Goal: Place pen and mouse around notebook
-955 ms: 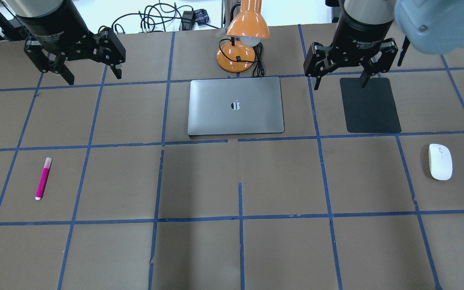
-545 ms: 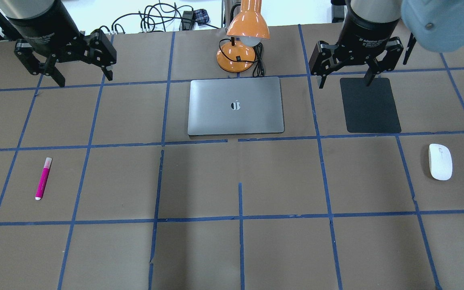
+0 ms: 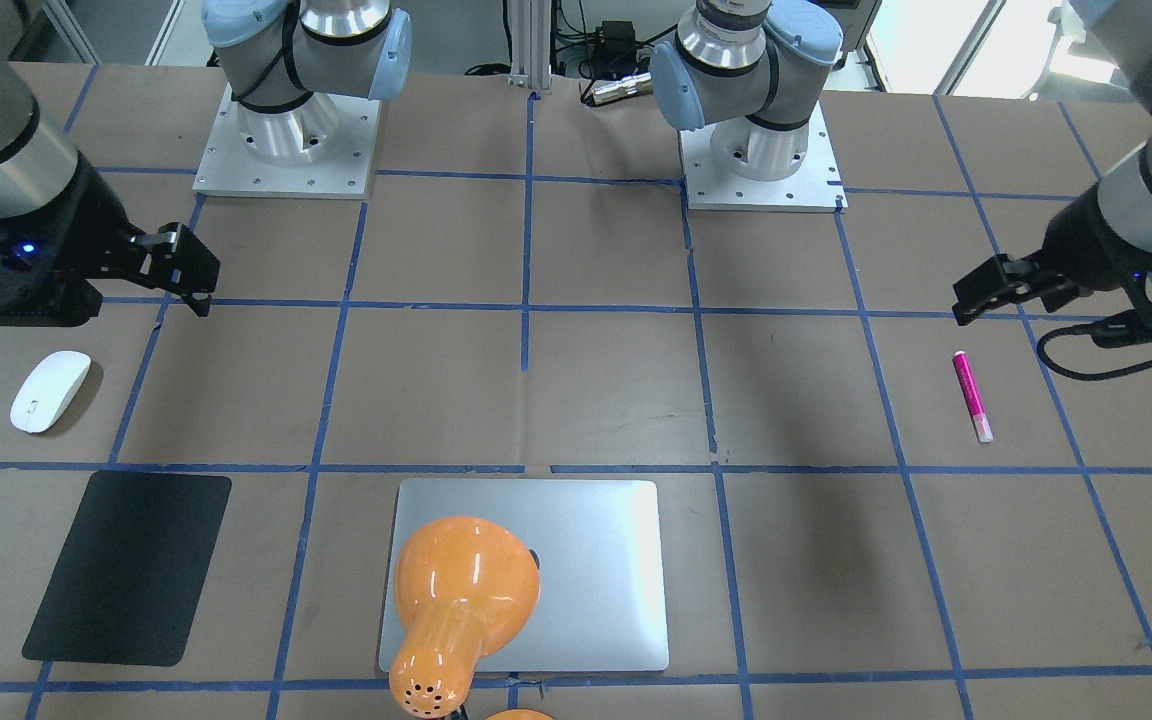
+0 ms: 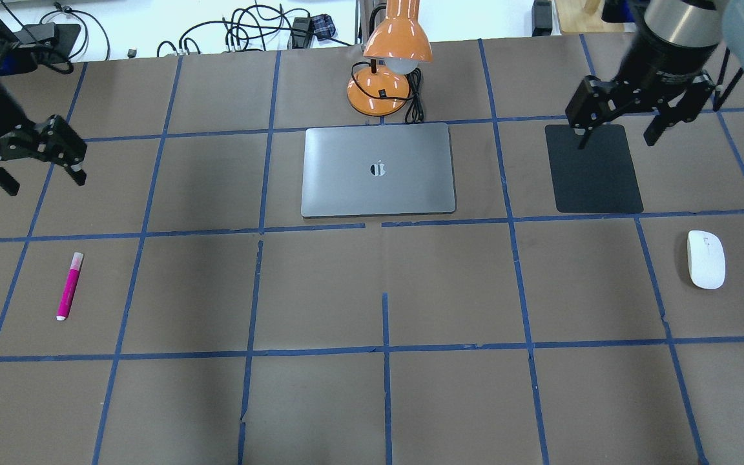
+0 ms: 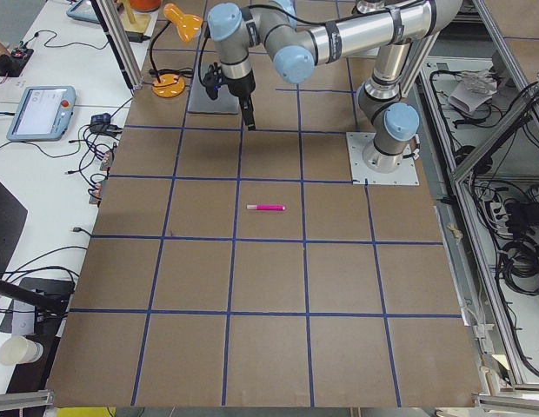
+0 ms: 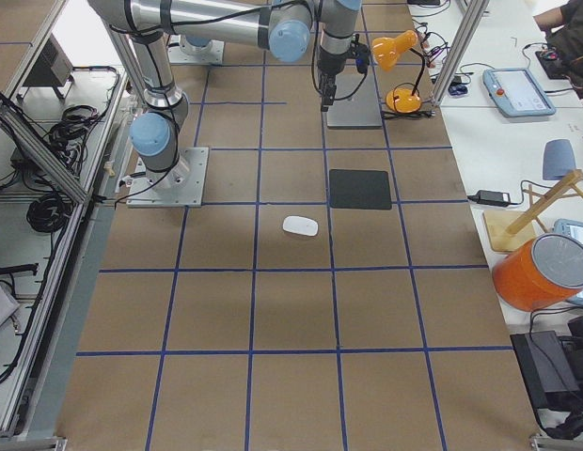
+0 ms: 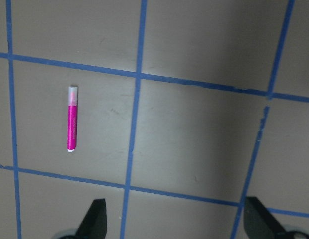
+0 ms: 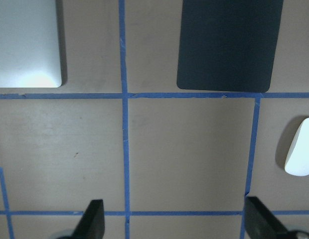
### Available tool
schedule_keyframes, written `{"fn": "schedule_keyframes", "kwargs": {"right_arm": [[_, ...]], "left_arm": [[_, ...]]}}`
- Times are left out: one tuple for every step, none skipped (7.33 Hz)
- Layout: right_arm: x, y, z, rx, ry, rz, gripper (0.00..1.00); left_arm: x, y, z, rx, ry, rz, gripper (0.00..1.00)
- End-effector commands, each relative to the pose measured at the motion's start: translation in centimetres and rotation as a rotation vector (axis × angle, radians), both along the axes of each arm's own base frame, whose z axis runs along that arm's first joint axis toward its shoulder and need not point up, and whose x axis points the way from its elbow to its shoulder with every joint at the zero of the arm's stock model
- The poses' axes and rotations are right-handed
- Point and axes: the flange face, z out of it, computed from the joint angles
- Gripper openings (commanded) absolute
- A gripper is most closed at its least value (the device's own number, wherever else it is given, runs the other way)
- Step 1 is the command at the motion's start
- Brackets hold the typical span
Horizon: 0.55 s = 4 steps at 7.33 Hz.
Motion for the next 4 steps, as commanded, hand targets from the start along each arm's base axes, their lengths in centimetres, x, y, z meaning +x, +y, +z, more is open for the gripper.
{"fn": "schedule_keyframes", "kwargs": {"right_arm": [[-11.8,2.2,-8.1,-0.024,-0.016,0.058,1.00],[-16.9,4.8,-12.3,-0.061,-0.008,0.056,1.00],[-20.5,7.0,-15.6,-0.122,0.037,-0.015,1.00],[-21.4,6.9,-18.2,-0.144,0.065,-0.014,1.00]], "left_arm": [[7.9,1.3,-11.0,-0.129,-0.053,-0.135,0.99],[8.2,2.8,-15.1,-0.152,-0.056,-0.157,0.98],[9.3,4.2,-18.0,-0.139,-0.034,-0.199,0.98],[10.4,5.1,-19.9,-0.139,0.028,-0.212,0.98]]}}
